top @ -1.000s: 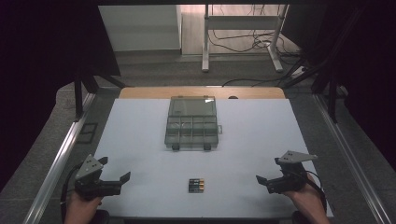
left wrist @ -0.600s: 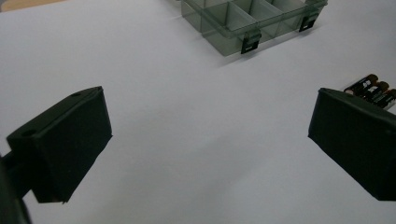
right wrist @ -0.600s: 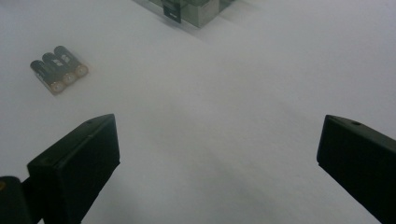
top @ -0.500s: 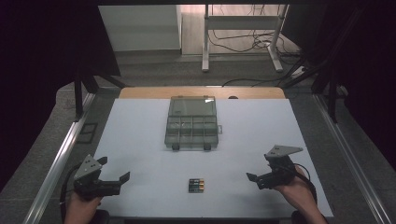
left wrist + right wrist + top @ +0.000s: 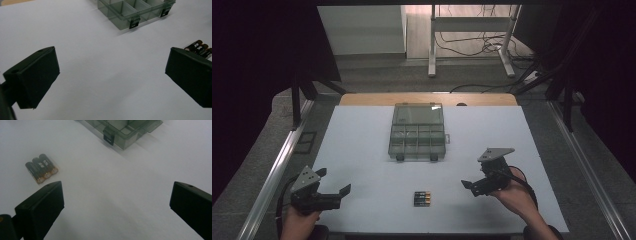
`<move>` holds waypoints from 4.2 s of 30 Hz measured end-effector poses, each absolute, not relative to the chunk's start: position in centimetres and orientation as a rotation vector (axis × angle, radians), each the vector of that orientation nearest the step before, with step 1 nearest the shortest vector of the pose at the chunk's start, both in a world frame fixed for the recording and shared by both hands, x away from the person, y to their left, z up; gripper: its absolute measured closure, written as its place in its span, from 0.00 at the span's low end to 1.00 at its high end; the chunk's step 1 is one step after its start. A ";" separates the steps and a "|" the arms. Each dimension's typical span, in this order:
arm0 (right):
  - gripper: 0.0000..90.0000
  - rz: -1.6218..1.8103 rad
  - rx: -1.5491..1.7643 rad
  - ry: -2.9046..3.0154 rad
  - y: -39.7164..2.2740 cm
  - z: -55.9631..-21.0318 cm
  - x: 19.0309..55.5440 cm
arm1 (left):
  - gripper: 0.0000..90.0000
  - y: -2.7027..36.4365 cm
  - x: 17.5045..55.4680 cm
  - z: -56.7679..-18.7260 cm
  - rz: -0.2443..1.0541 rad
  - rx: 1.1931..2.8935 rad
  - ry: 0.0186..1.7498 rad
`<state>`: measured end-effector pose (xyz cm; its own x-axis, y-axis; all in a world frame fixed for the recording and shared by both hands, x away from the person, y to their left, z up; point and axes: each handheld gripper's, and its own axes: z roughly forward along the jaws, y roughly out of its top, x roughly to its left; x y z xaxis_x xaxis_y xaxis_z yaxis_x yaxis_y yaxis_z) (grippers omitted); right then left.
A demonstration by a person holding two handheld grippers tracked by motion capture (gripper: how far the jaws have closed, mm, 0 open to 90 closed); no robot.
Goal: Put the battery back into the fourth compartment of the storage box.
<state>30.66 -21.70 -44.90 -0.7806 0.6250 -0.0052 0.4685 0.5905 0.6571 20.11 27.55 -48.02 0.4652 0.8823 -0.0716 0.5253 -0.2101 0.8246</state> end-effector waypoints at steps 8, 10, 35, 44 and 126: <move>0.00 0.916 0.858 2.642 -19.6 -44.9 31.4 | 0.00 27.6 20.1 -48.0 0.534 1.877 1.184; 0.00 0.902 0.845 2.662 -18.8 -45.0 31.7 | 0.00 27.6 20.1 -48.0 0.531 1.875 1.183; 0.29 0.735 0.637 2.876 -11.0 -46.5 32.8 | 0.01 27.6 20.2 -48.1 0.524 1.882 1.181; 0.54 0.660 0.521 2.993 -8.4 -48.0 32.5 | 0.01 27.5 20.2 -48.1 0.525 1.891 1.176; 0.85 0.773 0.786 2.732 -9.8 -42.3 44.8 | 0.02 27.8 20.4 -48.2 0.504 1.874 1.202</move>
